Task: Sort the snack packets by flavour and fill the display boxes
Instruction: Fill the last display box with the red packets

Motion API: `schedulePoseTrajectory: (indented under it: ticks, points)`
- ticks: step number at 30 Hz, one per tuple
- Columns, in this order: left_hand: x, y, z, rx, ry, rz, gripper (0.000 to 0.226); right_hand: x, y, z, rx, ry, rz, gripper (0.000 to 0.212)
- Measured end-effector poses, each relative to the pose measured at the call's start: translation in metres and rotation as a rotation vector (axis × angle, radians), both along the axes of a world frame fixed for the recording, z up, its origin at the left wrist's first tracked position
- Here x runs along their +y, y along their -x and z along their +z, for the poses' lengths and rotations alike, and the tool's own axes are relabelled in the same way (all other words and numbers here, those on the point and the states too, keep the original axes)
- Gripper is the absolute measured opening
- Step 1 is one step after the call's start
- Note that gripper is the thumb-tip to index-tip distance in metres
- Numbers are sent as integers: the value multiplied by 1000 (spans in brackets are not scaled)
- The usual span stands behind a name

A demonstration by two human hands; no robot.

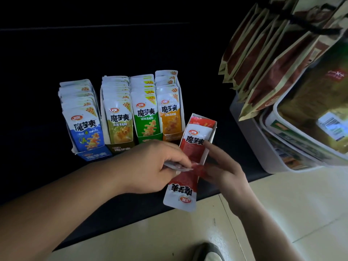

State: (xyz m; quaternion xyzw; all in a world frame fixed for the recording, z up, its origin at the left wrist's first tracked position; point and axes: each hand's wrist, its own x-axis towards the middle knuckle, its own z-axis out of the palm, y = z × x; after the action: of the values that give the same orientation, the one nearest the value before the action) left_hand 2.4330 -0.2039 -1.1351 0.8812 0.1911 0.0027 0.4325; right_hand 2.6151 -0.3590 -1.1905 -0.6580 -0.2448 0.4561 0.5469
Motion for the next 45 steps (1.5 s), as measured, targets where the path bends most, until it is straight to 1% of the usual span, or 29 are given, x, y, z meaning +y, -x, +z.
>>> schedulePoseTrajectory:
  ticks: [1, 4, 5, 6, 7, 9, 10, 11, 12, 13, 15, 17, 19, 21, 23, 25, 27, 28, 29, 31, 32, 34, 36, 38, 39, 42, 45]
  points:
    - [0, 1, -2, 39, -18, -20, 29, -1, 0, 2, 28, 3, 15, 58]
    - [-5, -1, -12, 144, -140, -143, 30, -1, 2, -2, -26, 6, 45, 46]
    - [-8, -2, -12, 162, -178, -178, 31, 0, 5, -4, -42, 8, 52, 50]
    - [-10, -2, -11, 180, -185, -203, 37, 1, 9, -6, -67, 4, 66, 57]
    - [-10, -1, -9, 216, -140, -207, 49, 2, 10, -8, -91, -6, 74, 61]
    - [-8, 3, -5, 311, 12, -150, 76, 3, 10, -10, -105, -31, 53, 58]
    - [-5, 5, -7, 324, 7, -147, 79, 3, 7, -12, -106, -37, 46, 55]
    - [-3, 6, -10, 311, -58, -161, 73, 3, 5, -13, -106, -40, 46, 53]
    - [-2, 7, -16, 277, -115, -156, 60, 3, 3, -14, -111, -38, 50, 52]
    - [-2, 7, -20, 219, -129, -130, 45, 4, 3, -15, -125, -33, 50, 52]
    - [-5, 4, -29, 117, -72, -6, 21, 4, 5, -15, -163, -40, 37, 51]
    - [-8, -1, -30, 63, 24, 104, 13, 4, 6, -14, -188, -63, 25, 52]
    - [-9, -5, -30, 26, 108, 152, 11, 2, 4, -16, -182, -76, 20, 55]
    - [-12, -9, -31, 13, 160, 191, 11, -1, 1, -17, -137, -84, 30, 53]
    - [-14, -14, -34, 0, 170, 236, 11, -3, -1, -14, -109, -92, 68, 50]
    - [-15, -18, -36, -21, 72, 254, 12, -3, -3, -11, -146, -83, 83, 46]
    - [-13, -21, -37, -63, -61, 257, 21, 0, -9, -7, -207, -73, 10, 36]
    - [-11, -22, -36, -76, -70, 267, 23, 4, -14, -5, -296, -65, -34, 32]
    - [-12, -22, -35, -89, -33, 283, 22, 9, -21, -4, -433, -47, -62, 28]
    - [-14, -20, -32, -114, 55, 289, 12, 23, -32, 1, -695, 2, -40, 27]
    - [-16, -18, -31, -124, 67, 267, 9, 31, -37, 4, -789, 33, -13, 27]
    - [-18, -13, -30, -123, 57, 217, 11, 46, -41, 11, -916, 109, 44, 27]
    - [-18, -9, -28, -107, 41, 191, 14, 58, -41, 13, -984, 172, 94, 29]
    - [-18, -6, -26, -98, 71, 202, 15, 64, -40, 13, -1006, 217, 127, 28]
    - [-18, -5, -25, -100, 94, 219, 15, 66, -40, 12, -987, 236, 127, 27]
    - [-17, -5, -24, -131, 118, 241, 14, 67, -44, 8, -850, 269, 115, 25]
    - [-18, -4, -25, -140, 134, 221, 16, 65, -46, 6, -777, 293, 137, 19]
